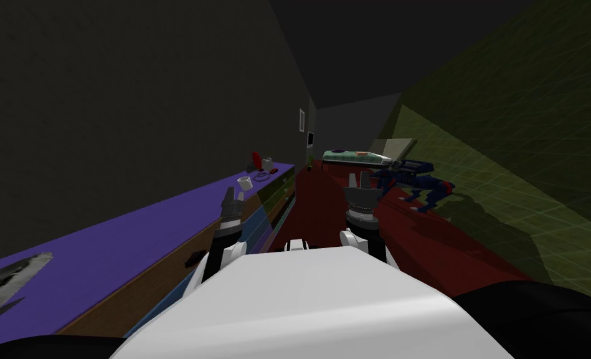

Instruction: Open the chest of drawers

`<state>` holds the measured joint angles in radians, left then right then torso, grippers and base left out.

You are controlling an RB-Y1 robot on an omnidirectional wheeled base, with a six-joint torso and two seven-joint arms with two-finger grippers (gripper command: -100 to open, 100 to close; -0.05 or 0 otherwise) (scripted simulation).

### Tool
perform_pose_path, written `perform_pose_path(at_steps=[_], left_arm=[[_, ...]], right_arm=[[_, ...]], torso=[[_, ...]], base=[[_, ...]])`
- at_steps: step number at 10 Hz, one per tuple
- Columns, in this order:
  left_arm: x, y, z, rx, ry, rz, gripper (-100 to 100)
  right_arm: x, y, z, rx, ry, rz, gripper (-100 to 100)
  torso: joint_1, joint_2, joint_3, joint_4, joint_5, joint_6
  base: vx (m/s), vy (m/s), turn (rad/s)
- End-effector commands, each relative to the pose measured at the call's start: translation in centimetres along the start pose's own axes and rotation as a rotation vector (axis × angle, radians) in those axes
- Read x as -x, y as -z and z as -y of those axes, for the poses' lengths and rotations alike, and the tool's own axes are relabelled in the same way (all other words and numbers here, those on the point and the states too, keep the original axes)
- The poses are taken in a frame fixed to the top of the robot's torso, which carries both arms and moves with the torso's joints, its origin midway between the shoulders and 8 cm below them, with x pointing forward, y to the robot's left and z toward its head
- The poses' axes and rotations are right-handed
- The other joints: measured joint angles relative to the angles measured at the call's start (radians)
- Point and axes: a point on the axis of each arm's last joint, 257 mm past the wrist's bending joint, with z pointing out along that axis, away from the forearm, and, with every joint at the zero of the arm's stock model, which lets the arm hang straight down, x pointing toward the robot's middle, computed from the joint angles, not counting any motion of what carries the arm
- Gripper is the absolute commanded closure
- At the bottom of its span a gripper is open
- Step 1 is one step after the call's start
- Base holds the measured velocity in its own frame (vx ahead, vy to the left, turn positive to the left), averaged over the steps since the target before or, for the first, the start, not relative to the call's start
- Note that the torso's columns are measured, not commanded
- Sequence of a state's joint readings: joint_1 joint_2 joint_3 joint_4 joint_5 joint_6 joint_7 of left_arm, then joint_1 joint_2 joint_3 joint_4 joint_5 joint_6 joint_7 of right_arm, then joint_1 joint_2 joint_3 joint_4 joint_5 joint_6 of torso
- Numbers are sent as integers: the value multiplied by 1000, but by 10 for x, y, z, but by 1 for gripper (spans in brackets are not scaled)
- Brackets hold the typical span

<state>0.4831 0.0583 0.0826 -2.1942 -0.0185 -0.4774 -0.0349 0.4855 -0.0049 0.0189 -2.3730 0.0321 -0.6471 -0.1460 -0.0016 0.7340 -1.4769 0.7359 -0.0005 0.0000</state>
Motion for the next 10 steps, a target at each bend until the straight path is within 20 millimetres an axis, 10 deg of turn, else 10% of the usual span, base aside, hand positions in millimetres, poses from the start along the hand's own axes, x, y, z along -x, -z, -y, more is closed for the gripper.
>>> perform_pose_path(at_steps=[1,10], left_arm=[[2,2,-15,25,-22,-32,-100],[37,21,-84,162,-56,-20,-100]], right_arm=[[0,0,0,0,0,0,0],[0,0,0,0,0,0,0]], torso=[[1,1,0,1,0,0],[2,3,0,2,0,0]], base=[[129,-78,61],[176,-133,79]])
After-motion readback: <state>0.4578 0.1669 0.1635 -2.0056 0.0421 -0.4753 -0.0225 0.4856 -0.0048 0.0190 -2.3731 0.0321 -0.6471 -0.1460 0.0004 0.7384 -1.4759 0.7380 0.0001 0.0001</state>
